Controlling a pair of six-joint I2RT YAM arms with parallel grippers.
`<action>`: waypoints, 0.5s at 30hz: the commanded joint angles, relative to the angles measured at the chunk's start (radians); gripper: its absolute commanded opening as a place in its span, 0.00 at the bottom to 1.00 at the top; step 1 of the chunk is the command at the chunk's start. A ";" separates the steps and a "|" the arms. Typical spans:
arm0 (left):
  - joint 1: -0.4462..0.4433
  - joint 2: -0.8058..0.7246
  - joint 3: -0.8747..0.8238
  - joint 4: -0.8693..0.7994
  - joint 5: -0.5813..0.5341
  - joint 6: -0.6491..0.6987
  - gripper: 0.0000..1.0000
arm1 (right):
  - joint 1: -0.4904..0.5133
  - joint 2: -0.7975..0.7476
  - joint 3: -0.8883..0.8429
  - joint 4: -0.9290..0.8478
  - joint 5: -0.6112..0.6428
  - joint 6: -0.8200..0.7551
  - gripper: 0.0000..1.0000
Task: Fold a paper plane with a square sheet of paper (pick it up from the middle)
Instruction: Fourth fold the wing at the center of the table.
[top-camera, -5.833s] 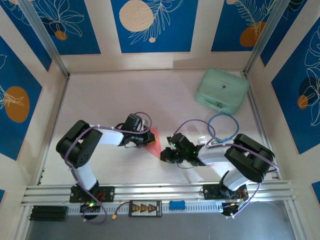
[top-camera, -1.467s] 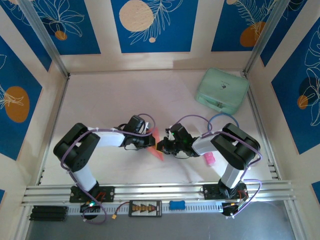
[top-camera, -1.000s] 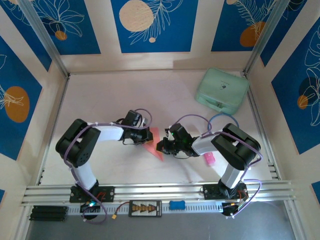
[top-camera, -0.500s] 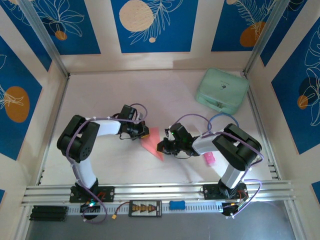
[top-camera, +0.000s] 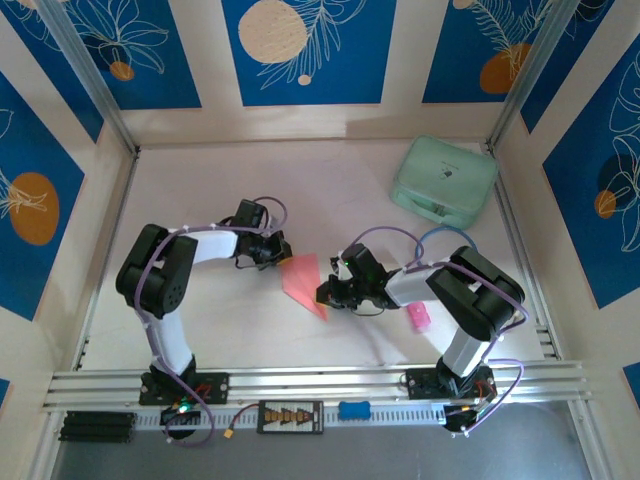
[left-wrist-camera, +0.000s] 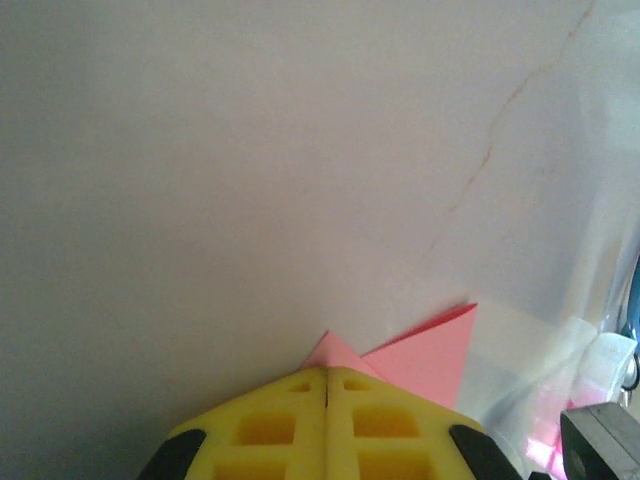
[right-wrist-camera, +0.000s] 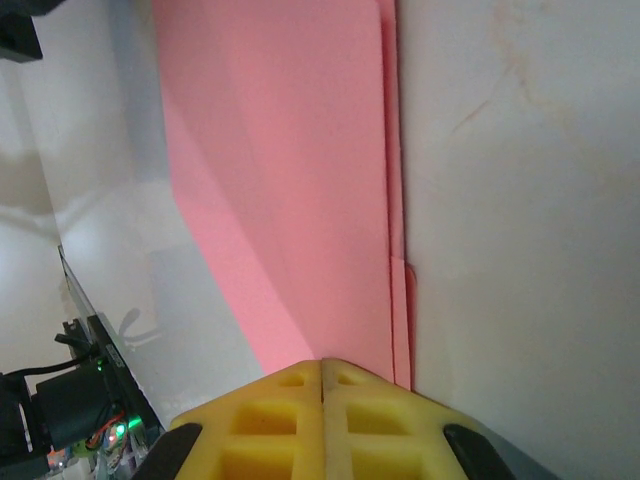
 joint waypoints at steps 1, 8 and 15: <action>0.040 0.041 0.040 -0.029 -0.147 0.030 0.00 | -0.007 0.024 -0.049 -0.255 -0.013 -0.031 0.00; 0.042 -0.007 0.052 -0.070 -0.187 0.044 0.00 | -0.025 0.018 -0.041 -0.272 -0.025 -0.050 0.00; 0.042 -0.099 0.049 -0.116 -0.212 0.064 0.00 | -0.041 0.018 -0.028 -0.285 -0.042 -0.072 0.00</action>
